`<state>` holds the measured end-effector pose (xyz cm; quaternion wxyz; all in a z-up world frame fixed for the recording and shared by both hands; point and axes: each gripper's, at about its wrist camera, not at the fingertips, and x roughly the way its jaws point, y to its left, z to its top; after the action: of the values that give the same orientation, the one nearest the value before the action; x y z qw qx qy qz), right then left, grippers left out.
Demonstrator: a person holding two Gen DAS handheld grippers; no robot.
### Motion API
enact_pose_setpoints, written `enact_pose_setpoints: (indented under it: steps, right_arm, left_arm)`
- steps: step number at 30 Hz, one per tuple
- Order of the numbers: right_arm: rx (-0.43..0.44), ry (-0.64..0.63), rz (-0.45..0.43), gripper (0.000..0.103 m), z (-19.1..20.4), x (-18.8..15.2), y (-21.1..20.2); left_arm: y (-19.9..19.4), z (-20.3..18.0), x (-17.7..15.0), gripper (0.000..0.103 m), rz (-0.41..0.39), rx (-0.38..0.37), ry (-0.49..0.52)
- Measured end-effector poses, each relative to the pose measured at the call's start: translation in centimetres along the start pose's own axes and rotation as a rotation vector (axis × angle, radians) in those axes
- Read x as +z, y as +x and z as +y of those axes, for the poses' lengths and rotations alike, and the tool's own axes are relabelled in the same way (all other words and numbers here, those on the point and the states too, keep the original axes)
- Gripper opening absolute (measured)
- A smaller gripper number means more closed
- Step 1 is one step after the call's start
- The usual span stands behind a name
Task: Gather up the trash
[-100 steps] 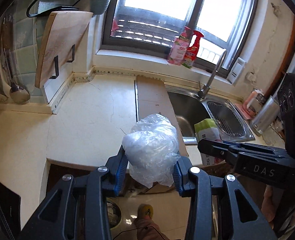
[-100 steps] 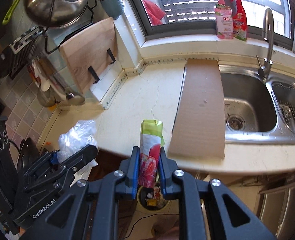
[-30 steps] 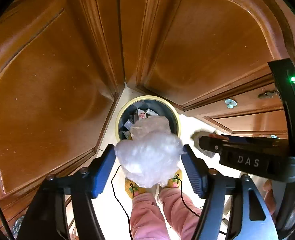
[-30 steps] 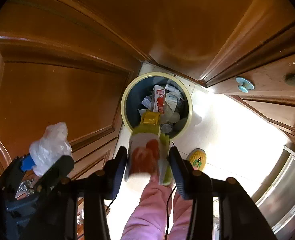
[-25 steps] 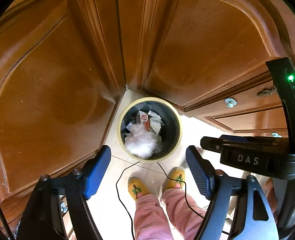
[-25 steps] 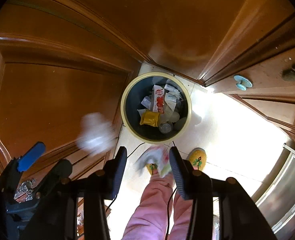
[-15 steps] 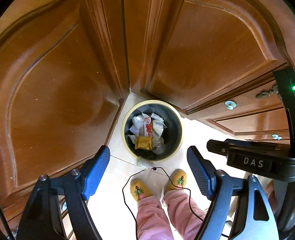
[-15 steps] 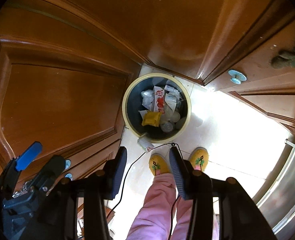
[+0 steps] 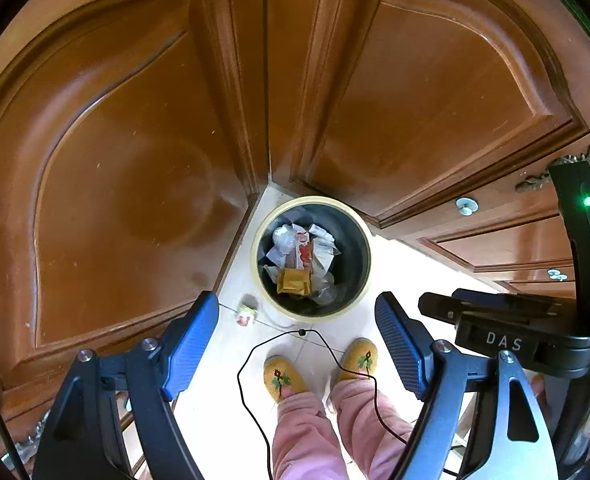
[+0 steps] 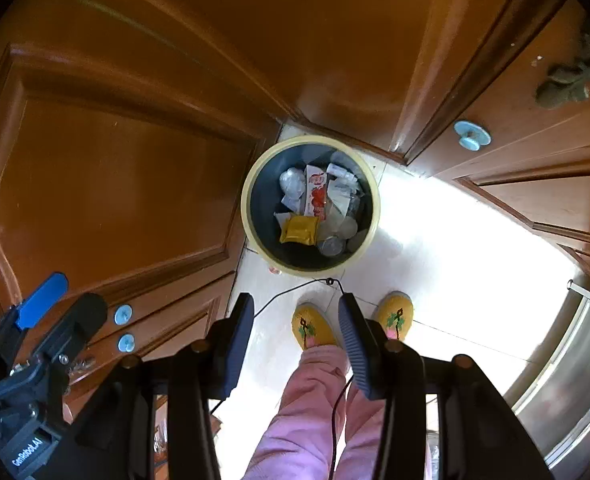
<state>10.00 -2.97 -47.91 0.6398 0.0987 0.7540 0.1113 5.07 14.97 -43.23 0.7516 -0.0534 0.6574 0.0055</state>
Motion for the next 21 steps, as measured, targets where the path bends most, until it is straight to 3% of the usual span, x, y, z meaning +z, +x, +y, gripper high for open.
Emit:
enact_pose_setpoints:
  steps: [11,21]
  right_arm:
    - [0.002,-0.063,0.024,0.044,0.5,-1.1,1.1]
    - [0.013,-0.168,-0.003,0.044,0.4,-3.4,4.0]
  left_arm:
    - [1.3,1.5,-4.5,0.079,0.047,0.053,-0.045]
    - [3.5,2.4,-11.0,0.079,-0.071,0.148,-0.089]
